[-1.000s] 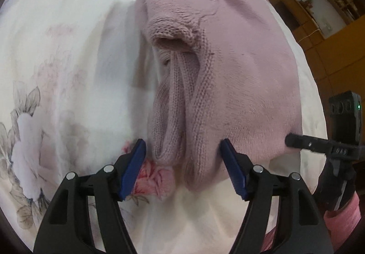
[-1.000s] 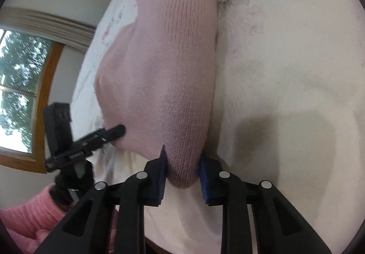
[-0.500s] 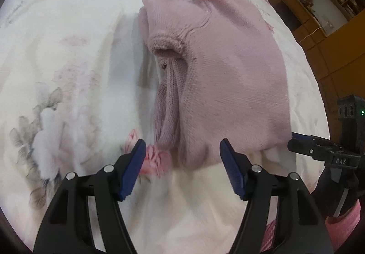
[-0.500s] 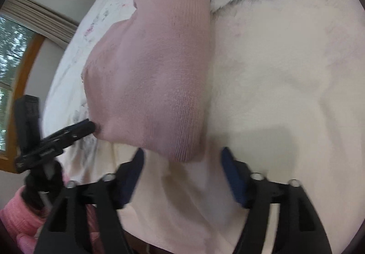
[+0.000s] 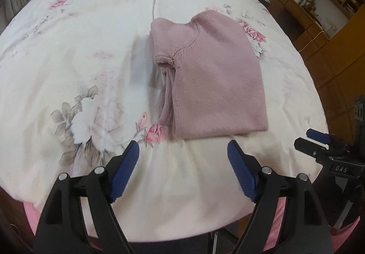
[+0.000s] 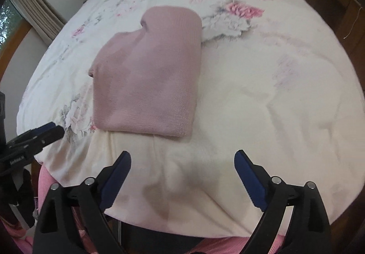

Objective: Fold small clothes

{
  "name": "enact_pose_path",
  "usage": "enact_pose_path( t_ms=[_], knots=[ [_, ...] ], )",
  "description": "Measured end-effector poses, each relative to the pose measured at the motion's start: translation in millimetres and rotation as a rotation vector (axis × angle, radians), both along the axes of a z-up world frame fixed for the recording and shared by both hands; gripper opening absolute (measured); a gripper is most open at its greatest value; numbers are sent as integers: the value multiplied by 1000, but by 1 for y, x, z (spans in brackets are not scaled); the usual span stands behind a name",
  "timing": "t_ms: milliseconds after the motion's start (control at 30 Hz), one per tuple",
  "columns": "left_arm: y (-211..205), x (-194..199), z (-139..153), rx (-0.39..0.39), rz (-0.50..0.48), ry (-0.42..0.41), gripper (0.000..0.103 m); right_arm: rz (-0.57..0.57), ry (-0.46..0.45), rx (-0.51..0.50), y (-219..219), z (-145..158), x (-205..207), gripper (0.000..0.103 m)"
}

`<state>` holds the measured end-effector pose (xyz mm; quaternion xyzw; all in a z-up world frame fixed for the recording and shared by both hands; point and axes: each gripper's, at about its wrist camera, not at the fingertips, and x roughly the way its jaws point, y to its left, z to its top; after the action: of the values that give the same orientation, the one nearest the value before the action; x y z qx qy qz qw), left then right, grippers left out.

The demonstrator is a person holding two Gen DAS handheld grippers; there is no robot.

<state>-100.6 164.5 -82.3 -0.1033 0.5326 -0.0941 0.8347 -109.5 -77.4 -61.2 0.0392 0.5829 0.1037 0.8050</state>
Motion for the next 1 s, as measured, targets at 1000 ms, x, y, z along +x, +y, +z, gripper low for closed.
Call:
enact_pose_path(
  t_ms=[1000],
  knots=[
    [-13,-58,59,98,16,-85,81,-46,-140,-200,22,81,-44,99]
  ],
)
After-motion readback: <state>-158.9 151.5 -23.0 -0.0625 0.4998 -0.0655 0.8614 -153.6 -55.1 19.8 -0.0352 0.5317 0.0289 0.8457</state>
